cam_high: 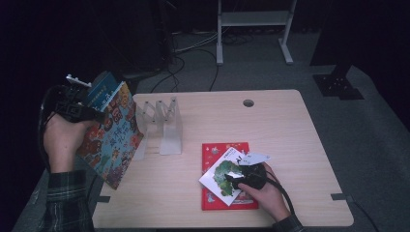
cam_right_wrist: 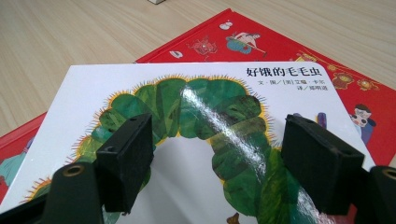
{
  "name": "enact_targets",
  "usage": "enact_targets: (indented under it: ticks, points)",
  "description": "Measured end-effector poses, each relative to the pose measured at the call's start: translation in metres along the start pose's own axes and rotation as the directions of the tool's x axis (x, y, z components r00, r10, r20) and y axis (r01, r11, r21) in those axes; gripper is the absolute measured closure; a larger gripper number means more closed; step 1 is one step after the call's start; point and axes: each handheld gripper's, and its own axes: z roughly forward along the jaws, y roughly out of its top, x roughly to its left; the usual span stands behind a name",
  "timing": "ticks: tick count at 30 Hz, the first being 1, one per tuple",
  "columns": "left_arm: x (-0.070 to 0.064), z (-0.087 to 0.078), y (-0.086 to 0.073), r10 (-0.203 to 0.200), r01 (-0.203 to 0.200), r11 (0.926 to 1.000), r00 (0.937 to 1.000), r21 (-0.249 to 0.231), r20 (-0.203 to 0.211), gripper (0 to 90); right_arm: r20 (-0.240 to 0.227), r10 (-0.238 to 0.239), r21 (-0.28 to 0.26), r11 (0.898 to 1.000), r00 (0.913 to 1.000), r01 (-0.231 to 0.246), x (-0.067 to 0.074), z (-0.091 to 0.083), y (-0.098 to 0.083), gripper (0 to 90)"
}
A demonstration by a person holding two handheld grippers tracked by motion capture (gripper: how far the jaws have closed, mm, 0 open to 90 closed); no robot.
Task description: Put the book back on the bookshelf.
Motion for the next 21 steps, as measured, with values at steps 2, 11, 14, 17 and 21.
enact_targets:
  ticks: [2,11,14,17,21]
  points:
    - [0.000,-0.007,0.002,0.008,-0.008,0.9999,1.0000,-0.015,-0.001,78.9,-0.002,-0.001,0.003,1.000,1.0000,0.001,0.000,0.000,0.000,24.4]
    - [-0.011,-0.027,0.007,0.074,-0.072,0.9962,0.9968,-0.049,0.029,90.0,-0.001,0.000,0.002,1.000,1.0000,0.000,0.000,0.000,0.000,24.3]
    - [-0.019,-0.023,0.006,0.102,-0.099,0.9937,0.9928,-0.052,0.063,90.0,-0.001,0.000,0.002,1.000,1.0000,0.000,0.000,0.000,0.000,24.4]
    - [-0.029,-0.018,0.005,0.141,-0.136,0.9892,0.9850,-0.055,0.100,90.0,-0.001,-0.002,0.001,1.000,1.0000,0.002,0.000,0.000,0.000,24.5]
    - [-0.041,-0.010,0.002,0.186,-0.179,0.9821,0.9716,-0.058,0.147,89.8,0.009,0.002,0.007,1.000,1.0000,-0.002,-0.001,-0.002,0.000,25.9]
